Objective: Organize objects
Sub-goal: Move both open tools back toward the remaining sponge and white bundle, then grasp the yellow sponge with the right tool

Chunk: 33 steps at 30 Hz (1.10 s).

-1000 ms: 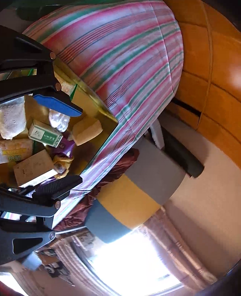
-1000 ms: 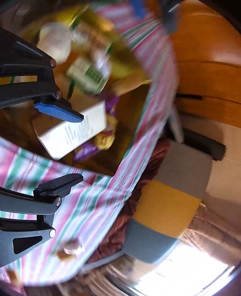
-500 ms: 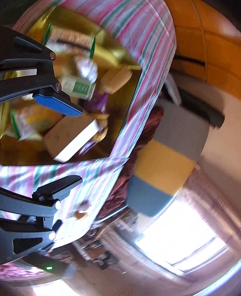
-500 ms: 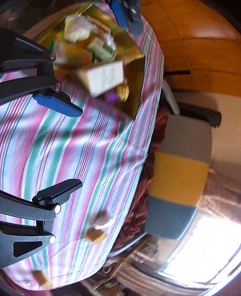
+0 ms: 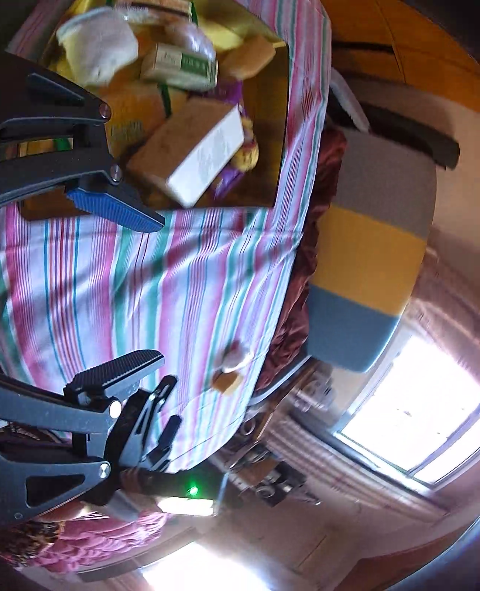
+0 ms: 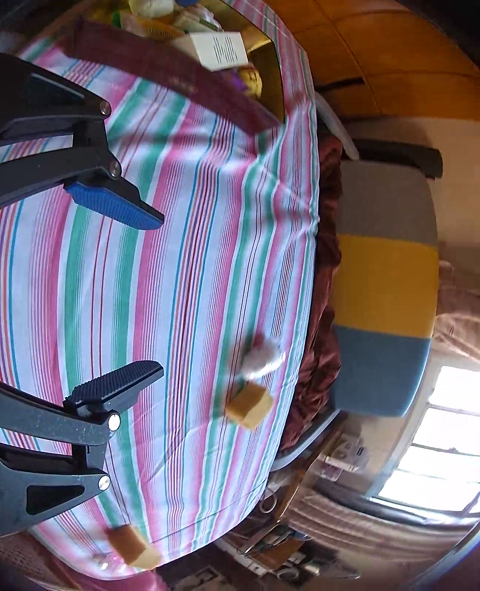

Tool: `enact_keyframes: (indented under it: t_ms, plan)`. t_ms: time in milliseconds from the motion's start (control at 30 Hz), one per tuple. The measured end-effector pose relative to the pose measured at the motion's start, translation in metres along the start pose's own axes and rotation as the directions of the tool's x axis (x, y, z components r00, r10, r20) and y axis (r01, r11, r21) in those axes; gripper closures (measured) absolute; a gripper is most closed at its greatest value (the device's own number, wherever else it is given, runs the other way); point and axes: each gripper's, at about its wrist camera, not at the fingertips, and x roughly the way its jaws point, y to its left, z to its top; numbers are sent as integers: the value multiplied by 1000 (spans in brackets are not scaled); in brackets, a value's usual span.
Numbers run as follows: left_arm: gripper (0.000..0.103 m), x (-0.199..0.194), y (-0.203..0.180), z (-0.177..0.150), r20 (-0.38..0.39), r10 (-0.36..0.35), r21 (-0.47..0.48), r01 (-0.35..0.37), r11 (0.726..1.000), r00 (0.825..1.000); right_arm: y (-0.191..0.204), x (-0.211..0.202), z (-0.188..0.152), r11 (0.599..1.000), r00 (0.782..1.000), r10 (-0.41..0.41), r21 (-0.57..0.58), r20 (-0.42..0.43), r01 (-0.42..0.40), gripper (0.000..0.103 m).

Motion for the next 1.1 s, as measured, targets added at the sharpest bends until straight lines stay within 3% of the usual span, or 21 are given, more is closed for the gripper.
enact_keyframes:
  t_ms: [233,733,967,1100]
  plan:
    - [36,31,-34,-12,-72,-35,72,40,997,997,-38,19,-2,999,1000,-28,35,-3,28,28]
    - [36,79,-60,-25,-197,-54,93,74,993,979,-107,68,-2,989,993,-113,94,-46,117,26]
    - [36,91,-66,-32,-235,-53,107,80,991,971,-128,91,14,990,995,-100,103,-8,100,24]
    - [36,98,-68,-36,-258,-43,112,74,991,965,-148,106,38,986,995,-96,140,38,90,16]
